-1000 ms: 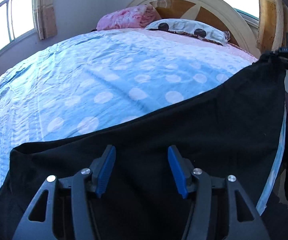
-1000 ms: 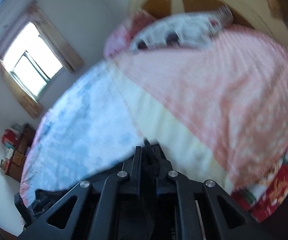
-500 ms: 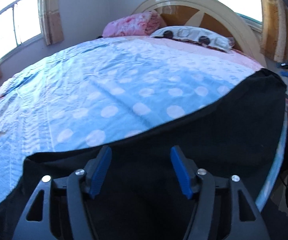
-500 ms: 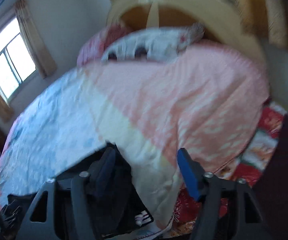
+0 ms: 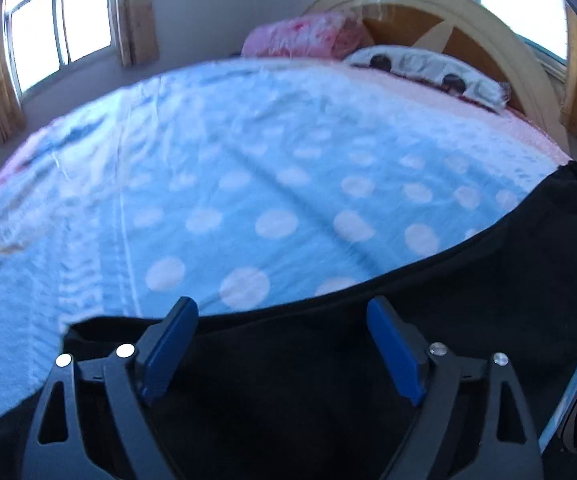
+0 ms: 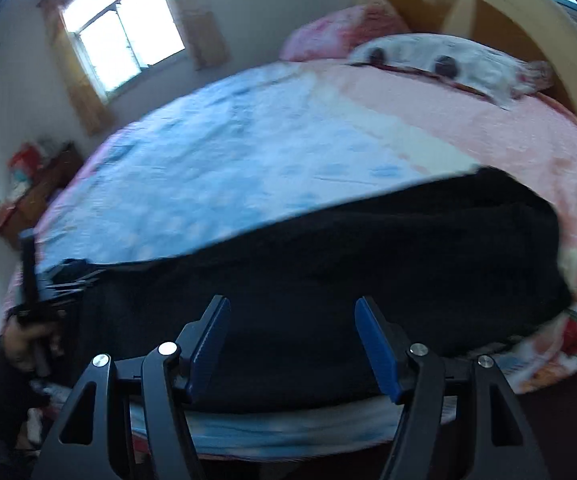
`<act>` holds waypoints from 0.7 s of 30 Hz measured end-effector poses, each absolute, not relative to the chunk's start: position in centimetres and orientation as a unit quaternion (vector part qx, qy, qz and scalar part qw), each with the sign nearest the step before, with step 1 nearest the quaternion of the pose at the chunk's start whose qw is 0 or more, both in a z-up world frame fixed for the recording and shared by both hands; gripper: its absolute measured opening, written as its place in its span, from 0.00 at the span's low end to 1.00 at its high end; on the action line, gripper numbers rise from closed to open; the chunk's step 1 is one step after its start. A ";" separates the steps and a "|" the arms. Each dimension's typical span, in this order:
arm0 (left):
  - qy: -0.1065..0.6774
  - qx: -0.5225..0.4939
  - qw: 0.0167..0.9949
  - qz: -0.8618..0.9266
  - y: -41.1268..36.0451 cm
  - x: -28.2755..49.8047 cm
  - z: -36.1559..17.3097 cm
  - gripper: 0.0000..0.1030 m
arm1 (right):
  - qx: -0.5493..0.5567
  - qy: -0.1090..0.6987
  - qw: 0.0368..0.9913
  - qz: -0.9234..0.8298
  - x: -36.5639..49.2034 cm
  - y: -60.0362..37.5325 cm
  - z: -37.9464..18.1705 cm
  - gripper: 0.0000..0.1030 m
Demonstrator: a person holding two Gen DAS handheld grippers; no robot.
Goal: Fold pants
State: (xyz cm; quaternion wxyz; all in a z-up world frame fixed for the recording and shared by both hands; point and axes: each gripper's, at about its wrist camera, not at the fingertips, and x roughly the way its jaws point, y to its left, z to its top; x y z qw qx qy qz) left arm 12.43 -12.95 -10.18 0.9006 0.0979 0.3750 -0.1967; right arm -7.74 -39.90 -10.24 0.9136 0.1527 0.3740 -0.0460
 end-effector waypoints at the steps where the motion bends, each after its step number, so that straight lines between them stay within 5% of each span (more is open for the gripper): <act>1: 0.369 0.099 0.903 -0.195 -12.9 12.1 -9.9 0.86 | 0.147 0.372 0.916 -0.033 -7.2 -39.2 -10.1 0.64; 4: 0.357 0.091 0.909 -0.194 -12.5 11.3 -9.0 0.86 | 0.120 0.380 0.917 0.022 -3.7 -35.2 -10.3 0.62; 7: 0.360 0.066 0.909 -0.199 -11.6 10.7 -8.7 0.87 | 0.102 0.400 0.906 0.091 -1.0 -29.7 -11.6 0.42; 13: 0.379 0.044 0.904 -0.191 -10.2 9.8 -9.9 0.88 | 0.100 0.454 0.876 0.131 4.0 -24.6 -16.2 0.41; 15: 0.384 0.033 0.903 -0.188 -9.7 9.8 -10.3 0.88 | 0.102 0.470 0.869 0.111 5.9 -24.8 -17.8 0.31; 21: 0.381 0.010 0.907 -0.182 -8.6 9.9 -10.3 0.88 | 0.137 0.451 0.877 0.096 7.3 -26.1 -17.2 0.27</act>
